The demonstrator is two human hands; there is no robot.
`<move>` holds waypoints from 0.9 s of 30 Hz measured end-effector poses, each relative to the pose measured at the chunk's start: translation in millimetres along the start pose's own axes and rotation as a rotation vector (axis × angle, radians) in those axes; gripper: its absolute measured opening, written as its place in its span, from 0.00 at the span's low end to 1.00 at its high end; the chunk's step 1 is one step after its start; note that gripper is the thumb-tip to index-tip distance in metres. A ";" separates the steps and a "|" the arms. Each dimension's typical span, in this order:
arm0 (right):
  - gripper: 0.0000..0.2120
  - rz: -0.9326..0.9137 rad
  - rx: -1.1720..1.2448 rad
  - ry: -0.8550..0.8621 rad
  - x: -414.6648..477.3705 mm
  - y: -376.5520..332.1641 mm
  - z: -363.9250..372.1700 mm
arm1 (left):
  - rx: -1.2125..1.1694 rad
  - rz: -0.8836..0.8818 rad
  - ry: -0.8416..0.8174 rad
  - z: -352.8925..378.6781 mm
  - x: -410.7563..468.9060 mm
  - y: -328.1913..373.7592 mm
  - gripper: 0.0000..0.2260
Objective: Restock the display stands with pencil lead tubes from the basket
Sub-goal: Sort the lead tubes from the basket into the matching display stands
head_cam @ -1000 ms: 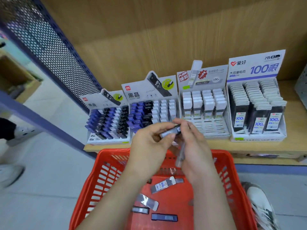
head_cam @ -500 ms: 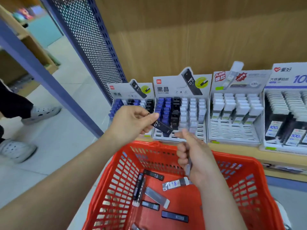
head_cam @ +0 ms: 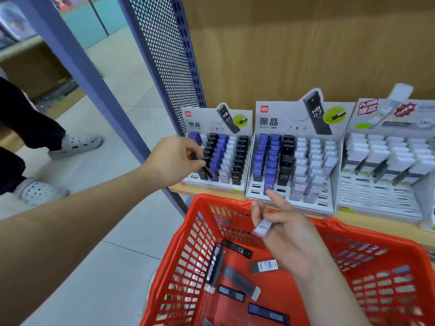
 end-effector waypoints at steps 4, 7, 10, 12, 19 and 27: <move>0.24 0.030 -0.101 -0.036 -2.5 7.2 14.6 | -0.034 -0.066 0.023 -14.0 9.6 -30.9 0.07; 0.27 0.009 -0.284 0.014 0.4 8.1 19.7 | 0.004 -0.037 0.002 -12.0 15.0 -39.7 0.08; 0.21 -0.037 -0.416 0.037 10.7 1.5 32.0 | 0.038 0.008 0.014 -8.7 21.9 -45.8 0.10; 0.23 -0.064 -0.483 -0.001 14.6 -2.6 44.7 | 0.035 0.027 0.037 -9.0 27.1 -47.0 0.11; 0.28 -0.042 -0.672 -0.214 33.5 -2.6 92.3 | 0.159 0.134 -0.033 -2.7 32.5 -43.2 0.11; 0.20 0.062 -0.753 -0.206 38.1 9.6 69.9 | 0.247 0.109 -0.113 15.4 26.2 -57.7 0.13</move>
Point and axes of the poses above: each hand's wrist, its own x-axis towards the middle knuckle, its own z-axis out of the palm, y = z × x, the point moved 8 cm from there along x, towards the middle knuckle, and after that the axes turned 2 degrees about z, right-handed, at the moved point
